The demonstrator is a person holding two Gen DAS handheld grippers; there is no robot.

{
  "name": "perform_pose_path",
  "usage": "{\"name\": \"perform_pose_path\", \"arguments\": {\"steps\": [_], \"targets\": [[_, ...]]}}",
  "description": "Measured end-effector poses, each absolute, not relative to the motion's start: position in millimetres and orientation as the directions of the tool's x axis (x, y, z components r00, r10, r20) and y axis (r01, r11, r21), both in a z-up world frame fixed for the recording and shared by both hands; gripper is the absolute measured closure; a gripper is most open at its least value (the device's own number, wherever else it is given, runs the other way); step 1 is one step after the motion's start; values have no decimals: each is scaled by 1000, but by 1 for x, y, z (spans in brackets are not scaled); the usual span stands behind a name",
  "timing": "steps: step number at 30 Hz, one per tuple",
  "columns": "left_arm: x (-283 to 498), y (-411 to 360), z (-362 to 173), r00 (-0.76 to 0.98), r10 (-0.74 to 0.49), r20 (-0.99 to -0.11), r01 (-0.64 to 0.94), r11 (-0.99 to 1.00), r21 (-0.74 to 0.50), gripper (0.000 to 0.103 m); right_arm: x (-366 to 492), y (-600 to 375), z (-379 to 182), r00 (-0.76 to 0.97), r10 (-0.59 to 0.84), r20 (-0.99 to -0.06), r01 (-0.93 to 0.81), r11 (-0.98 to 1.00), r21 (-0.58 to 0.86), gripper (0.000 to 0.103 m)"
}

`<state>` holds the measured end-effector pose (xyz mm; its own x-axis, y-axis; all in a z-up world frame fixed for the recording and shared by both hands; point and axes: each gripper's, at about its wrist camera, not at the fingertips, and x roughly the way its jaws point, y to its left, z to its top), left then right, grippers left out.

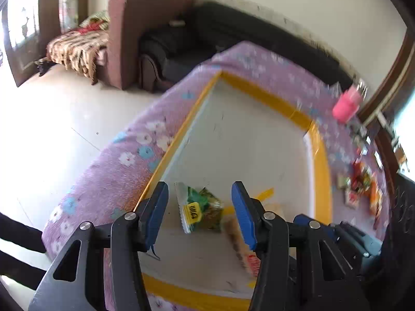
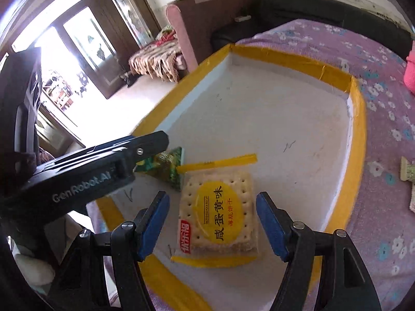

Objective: Organize snacks
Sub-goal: 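Carry both snacks over the yellow-rimmed tray and open both tools to drop them, then grasp a red candy with the left tool while the right tool grasps a brown-red candy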

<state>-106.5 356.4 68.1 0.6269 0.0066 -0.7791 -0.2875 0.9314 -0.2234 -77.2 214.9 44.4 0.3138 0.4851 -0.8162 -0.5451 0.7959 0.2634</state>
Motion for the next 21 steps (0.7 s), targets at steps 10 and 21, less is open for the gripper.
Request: {"name": "perform_pose_path", "arguments": {"steps": [10, 21], "targets": [[-149, 295, 117, 773, -145, -617, -141, 910, -391, 27, -90, 122, 84, 433, 513, -742, -474, 829, 296, 32], [-139, 228, 107, 723, -198, -662, -43, 943, -329, 27, -9, -72, 92, 614, 247, -750, -66, 963, 263, 30]]}}
